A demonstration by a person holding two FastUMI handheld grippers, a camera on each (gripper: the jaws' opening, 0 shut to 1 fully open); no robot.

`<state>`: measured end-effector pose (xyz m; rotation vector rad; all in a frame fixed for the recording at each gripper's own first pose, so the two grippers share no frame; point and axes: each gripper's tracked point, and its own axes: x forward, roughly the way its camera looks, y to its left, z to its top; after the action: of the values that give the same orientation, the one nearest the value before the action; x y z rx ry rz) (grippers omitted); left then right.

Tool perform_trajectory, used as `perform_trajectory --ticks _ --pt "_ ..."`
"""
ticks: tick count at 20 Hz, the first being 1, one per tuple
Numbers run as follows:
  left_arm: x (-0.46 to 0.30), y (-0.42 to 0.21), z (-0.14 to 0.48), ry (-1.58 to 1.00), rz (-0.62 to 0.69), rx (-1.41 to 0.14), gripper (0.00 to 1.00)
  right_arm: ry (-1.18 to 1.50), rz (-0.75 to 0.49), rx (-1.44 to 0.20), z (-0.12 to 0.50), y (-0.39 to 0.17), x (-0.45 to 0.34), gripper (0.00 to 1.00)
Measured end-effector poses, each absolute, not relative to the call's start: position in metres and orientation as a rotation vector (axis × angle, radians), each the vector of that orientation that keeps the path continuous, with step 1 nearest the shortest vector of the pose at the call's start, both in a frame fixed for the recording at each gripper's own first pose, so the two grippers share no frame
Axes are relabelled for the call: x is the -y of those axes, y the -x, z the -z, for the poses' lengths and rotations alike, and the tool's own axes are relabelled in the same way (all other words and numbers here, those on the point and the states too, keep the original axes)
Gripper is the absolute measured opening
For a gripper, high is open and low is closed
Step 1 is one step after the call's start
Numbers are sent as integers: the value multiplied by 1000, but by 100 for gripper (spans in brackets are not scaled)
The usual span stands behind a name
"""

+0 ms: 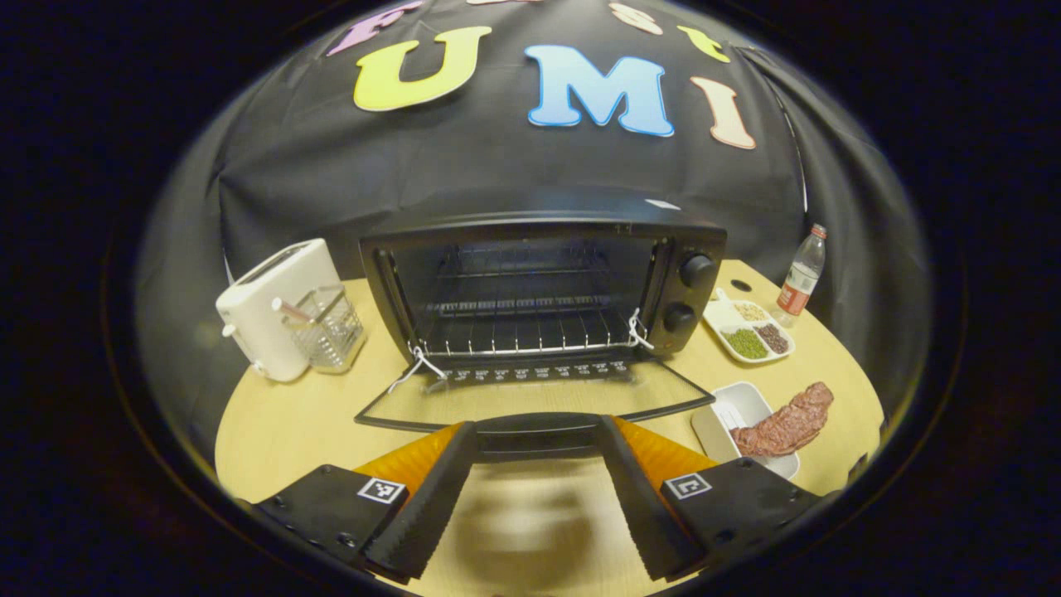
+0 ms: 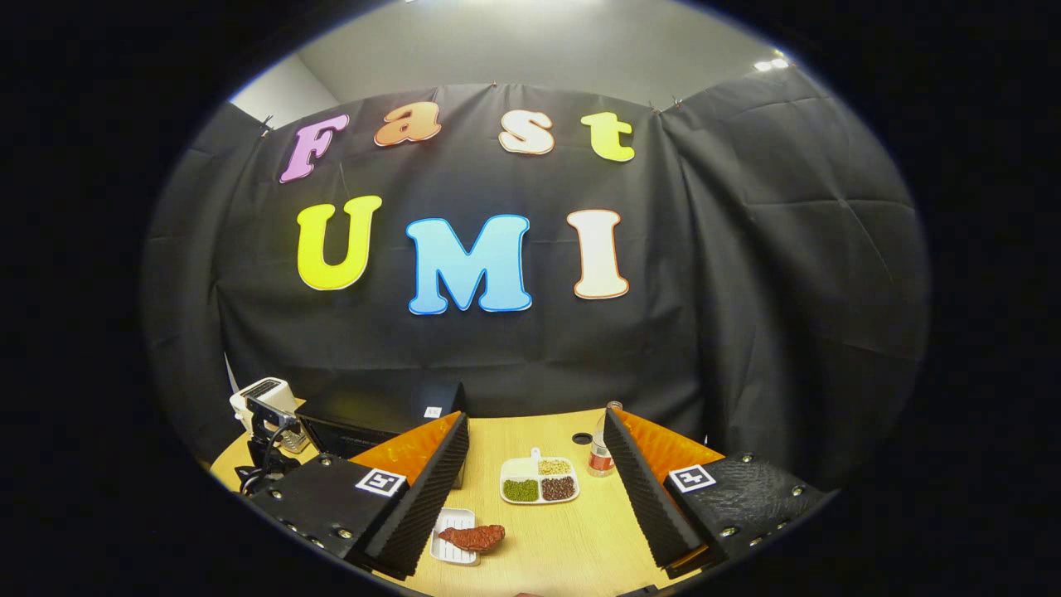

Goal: Open the electric oven with the left hand, put the food in, and close the electric oven.

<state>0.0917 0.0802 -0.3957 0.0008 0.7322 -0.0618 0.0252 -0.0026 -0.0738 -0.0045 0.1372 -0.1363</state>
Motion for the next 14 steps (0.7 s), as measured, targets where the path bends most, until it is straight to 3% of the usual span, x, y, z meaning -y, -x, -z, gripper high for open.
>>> perform_trajectory --ticks 3,7,9,14 --pt "-82 -88 409 35 51 -774 100 14 136 -141 74 -22 4 99" --pt "-84 -85 418 28 48 -782 95 20 133 -147 76 -19 5 99" --pt "-84 -82 421 22 51 -793 98 22 126 -151 77 -19 4 99" --pt "-81 -85 375 27 52 -697 98 15 99 -171 85 -20 0 99"
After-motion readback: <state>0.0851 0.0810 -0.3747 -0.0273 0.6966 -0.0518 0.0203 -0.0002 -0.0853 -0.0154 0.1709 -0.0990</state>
